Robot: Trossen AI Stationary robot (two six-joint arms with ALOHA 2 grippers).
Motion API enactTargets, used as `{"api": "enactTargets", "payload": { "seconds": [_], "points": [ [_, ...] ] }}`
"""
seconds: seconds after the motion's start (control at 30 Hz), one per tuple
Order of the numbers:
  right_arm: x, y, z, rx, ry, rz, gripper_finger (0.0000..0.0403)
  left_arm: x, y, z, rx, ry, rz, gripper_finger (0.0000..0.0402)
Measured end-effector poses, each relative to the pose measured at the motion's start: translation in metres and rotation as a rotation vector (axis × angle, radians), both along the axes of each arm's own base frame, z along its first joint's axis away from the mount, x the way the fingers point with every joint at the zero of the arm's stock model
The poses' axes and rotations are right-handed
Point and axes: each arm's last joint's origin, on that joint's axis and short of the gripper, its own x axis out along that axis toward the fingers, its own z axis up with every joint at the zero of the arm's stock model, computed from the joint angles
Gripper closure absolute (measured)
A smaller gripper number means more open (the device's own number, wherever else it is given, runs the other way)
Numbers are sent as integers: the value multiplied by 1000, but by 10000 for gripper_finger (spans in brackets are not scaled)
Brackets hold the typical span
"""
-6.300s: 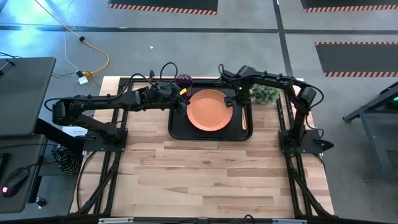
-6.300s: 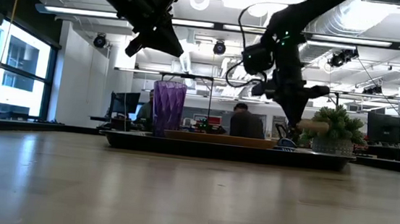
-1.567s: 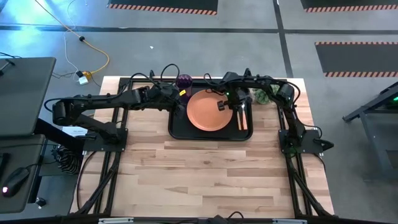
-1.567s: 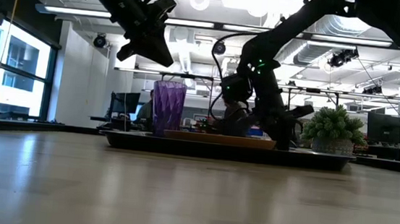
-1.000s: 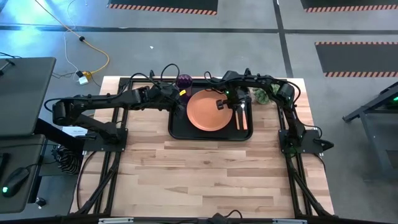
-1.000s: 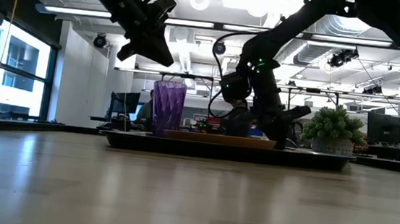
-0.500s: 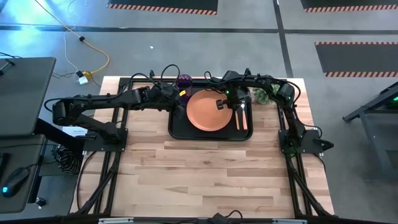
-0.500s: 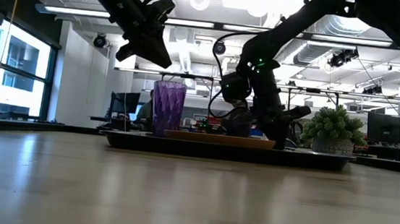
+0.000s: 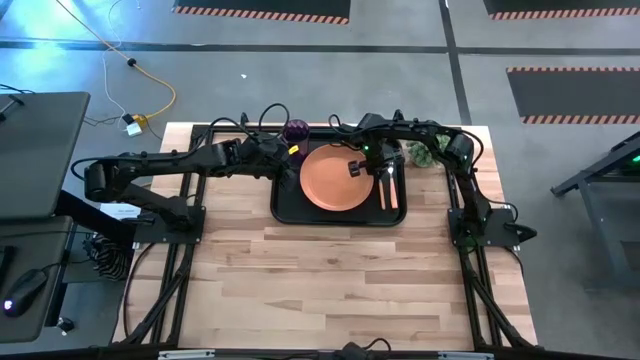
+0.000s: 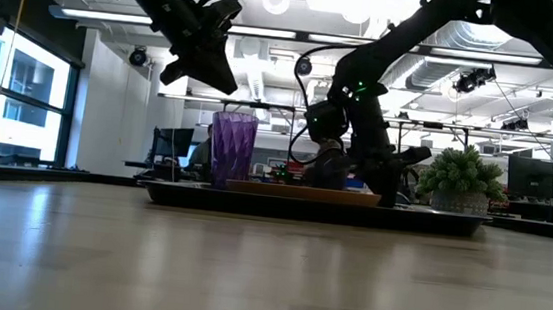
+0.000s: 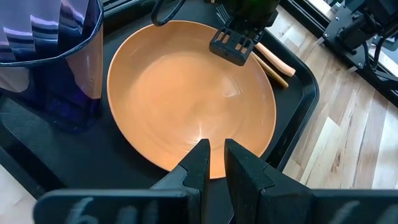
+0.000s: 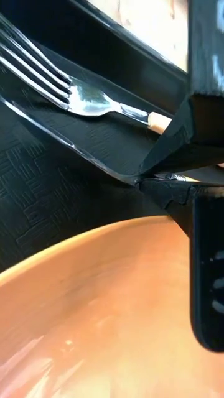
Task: Pick and place plate/cup/fork/spoon on tray
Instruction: Put the yellow spoon on the black tray
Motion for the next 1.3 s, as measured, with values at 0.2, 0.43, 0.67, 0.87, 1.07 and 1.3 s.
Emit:
{"api": "enactTargets", "payload": {
  "seconds": [0.2,0.43,0.67,0.87,1.07,1.3],
  "points": [
    [0,0,0,13,-7,16,388,0,0,0,0,0,0,364],
    [-1,-1,0,-7,7,14,388,0,0,0,0,0,0,364],
    [-3,-1,1,-10,31,15,388,0,0,0,29,11,-23,364],
    [-3,-1,1,-16,35,2,388,0,0,0,51,18,-41,364],
    [-3,-1,1,-10,31,23,388,0,0,0,41,14,-31,364],
    [-3,-1,1,-18,36,28,388,0,0,0,41,14,-30,364]
  ]
}}
